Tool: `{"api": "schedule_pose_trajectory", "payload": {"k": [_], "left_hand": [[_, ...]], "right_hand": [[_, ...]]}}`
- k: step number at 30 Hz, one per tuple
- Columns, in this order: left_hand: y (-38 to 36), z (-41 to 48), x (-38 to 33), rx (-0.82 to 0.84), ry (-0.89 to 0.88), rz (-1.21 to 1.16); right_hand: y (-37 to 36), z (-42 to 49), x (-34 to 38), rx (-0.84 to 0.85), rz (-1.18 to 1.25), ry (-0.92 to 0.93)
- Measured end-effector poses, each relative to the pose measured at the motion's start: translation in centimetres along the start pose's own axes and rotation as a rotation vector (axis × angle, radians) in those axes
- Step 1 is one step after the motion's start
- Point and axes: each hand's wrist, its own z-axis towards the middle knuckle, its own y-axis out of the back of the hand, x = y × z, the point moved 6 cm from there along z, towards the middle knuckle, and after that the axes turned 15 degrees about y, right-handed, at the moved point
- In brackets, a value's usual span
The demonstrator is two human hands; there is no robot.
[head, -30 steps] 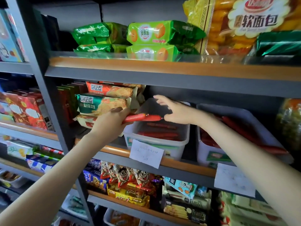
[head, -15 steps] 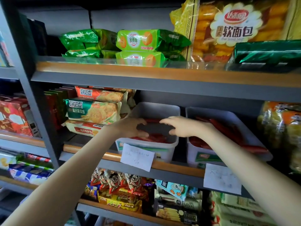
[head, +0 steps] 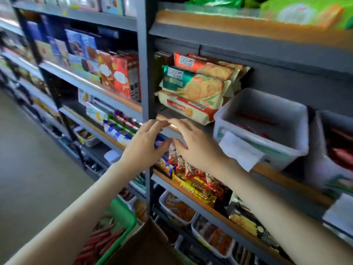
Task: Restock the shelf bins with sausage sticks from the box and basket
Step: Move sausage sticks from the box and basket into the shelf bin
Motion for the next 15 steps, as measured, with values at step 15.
{"api": "schedule_pose_trajectory", "payload": {"k": [15], "left_hand": [[-6.8,-34.9,40.1,0.321,1.487,0.297]], "right_hand": [[-52.4,-1.6,5.1,0.918,0.313,0.150]]}}
